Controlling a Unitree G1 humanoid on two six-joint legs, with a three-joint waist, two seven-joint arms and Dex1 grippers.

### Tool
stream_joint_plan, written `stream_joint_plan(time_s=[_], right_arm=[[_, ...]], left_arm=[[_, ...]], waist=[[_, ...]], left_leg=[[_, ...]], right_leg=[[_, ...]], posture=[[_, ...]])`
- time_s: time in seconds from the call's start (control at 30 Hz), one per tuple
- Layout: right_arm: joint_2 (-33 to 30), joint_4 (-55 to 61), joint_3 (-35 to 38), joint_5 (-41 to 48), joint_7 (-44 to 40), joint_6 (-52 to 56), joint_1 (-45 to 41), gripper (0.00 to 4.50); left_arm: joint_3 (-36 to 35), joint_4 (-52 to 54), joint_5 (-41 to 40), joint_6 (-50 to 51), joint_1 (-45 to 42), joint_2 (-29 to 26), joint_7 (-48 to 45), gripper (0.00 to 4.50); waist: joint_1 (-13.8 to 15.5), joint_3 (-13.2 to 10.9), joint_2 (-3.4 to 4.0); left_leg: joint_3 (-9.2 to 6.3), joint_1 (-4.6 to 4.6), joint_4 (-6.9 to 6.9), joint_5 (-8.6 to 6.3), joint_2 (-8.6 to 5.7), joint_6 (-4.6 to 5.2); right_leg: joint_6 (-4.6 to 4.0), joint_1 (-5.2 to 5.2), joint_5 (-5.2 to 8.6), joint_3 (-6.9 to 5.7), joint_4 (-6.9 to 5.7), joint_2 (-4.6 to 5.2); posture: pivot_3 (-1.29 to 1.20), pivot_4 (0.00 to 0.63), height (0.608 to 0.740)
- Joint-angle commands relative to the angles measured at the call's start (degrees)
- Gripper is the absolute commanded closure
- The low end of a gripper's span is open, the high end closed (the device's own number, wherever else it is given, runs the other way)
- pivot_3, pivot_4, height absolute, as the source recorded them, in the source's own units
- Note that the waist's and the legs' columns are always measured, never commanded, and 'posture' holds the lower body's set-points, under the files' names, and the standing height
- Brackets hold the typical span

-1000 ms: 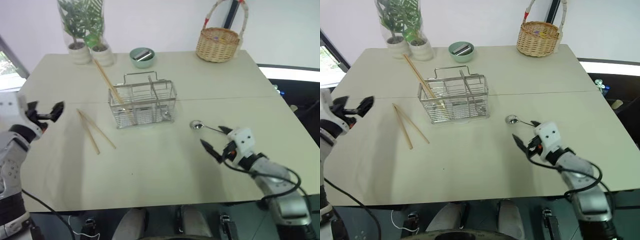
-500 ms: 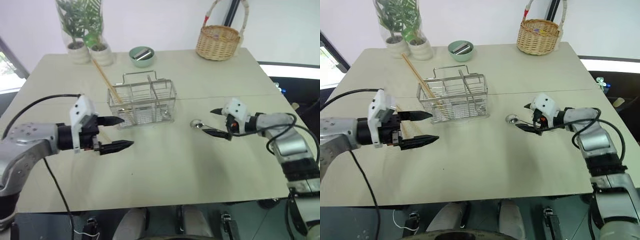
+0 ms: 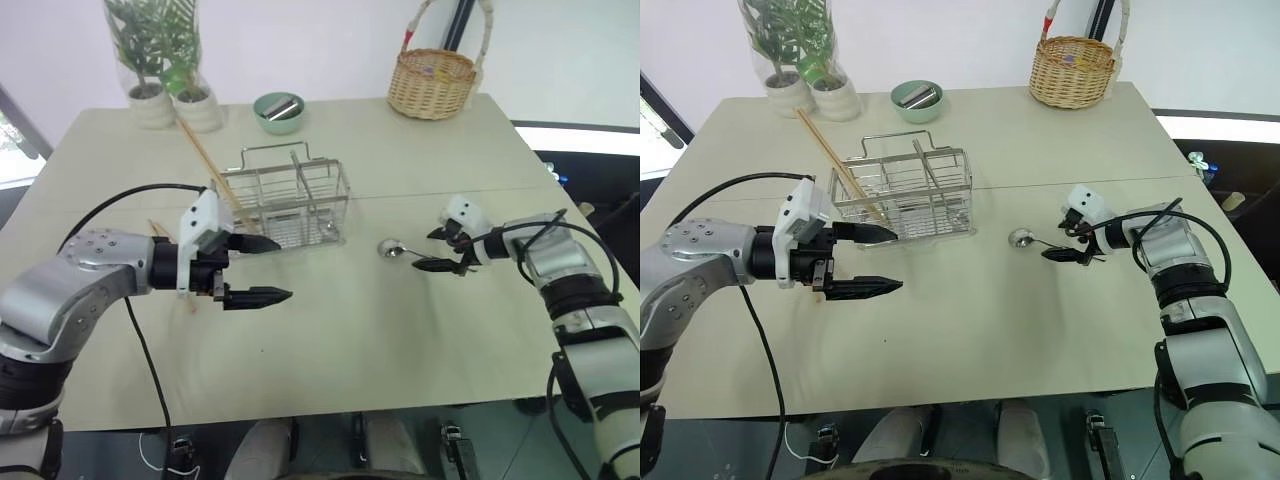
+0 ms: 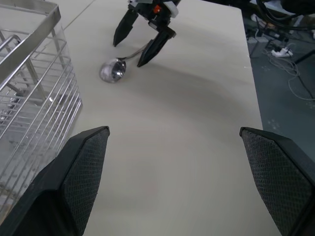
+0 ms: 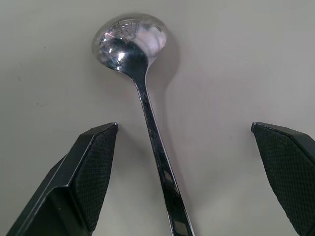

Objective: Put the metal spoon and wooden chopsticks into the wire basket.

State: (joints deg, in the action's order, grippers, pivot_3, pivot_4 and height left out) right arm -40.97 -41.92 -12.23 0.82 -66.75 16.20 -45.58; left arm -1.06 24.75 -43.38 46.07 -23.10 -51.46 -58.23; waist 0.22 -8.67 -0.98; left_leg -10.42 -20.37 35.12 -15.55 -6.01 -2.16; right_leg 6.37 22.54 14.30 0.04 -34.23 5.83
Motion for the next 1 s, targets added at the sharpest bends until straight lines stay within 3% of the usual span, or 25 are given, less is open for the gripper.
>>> stream_joint_plan(time_s=[0.03, 0.1, 0.2, 0.43, 0.8, 1.0], right_arm=[[1.77, -0.48, 1.44, 0.31, 0.98, 0.81, -0.47, 0.03], [2.35, -0.42, 1.78, 0.22, 1.25, 1.06, -0.43, 0.03], [3.46, -0.04, 2.64, 0.89, 1.33, 2.65, -0.21, 0.82], [4.58, 0.45, 3.81, 1.02, 1.44, 3.36, 0.29, 4.45], [4.25, 4.65, 6.17, 1.36, 4.52, 3.14, 2.77, 4.48], [5.27, 16.71, 16.46, 7.41, 13.96, 3.32, 3.49, 4.48]], left_arm=[[-0.41, 0.35, 0.7, -1.25, -1.25, 0.29, -0.28, 0.0], [-0.46, 0.5, 0.83, -1.26, -1.09, 0.45, -0.3, 0.0], [-0.49, 0.68, 0.81, -1.03, -1.13, 0.67, -0.21, 0.0], [-0.6, 0.13, 0.88, -0.66, -2.07, 0.75, -0.44, 0.0], [-0.91, -1.01, 1.79, -1.3, -3.08, 1.4, 0.13, 0.0], [-4.03, -1.09, 0.82, -0.74, -2.89, 2.16, 2.65, 0.0]], waist=[[-0.12, 0.01, -0.01], [-0.53, 0.01, -0.01], [-0.99, 0.01, -0.01], [-1.05, 0.02, 0.0], [-0.97, 0.04, -0.04], [-0.89, -0.04, 0.09]], left_leg=[[0.0, 0.0, 0.0, 0.0, 0.01, 0.0], [-0.01, 0.03, 0.0, 0.0, 0.02, -0.01], [-0.03, 0.03, 0.02, 0.02, 0.02, -0.03], [-0.03, 0.03, 0.02, 0.03, 0.07, -0.05], [-0.02, 0.03, 0.03, 0.04, 0.07, -0.05], [0.0, -0.04, 0.05, 0.05, 0.06, -0.07]], right_leg=[[0.0, 0.0, 0.0, 0.0, -0.01, -0.02], [0.0, -0.01, -0.03, 0.0, -0.03, -0.03], [0.03, -0.01, -0.1, 0.0, -0.05, -0.04], [0.04, 0.02, -0.12, 0.03, -0.05, -0.1], [0.07, 0.01, -0.15, 0.07, -0.06, -0.13], [0.15, 0.1, -0.22, 0.15, -0.07, -0.13]], posture=[[0.0, 0.15, 0.733], [0.0, 0.15, 0.733], [0.0, 0.15, 0.733], [0.0, 0.15, 0.733], [0.0, 0.15, 0.733], [0.0, 0.15, 0.733]])
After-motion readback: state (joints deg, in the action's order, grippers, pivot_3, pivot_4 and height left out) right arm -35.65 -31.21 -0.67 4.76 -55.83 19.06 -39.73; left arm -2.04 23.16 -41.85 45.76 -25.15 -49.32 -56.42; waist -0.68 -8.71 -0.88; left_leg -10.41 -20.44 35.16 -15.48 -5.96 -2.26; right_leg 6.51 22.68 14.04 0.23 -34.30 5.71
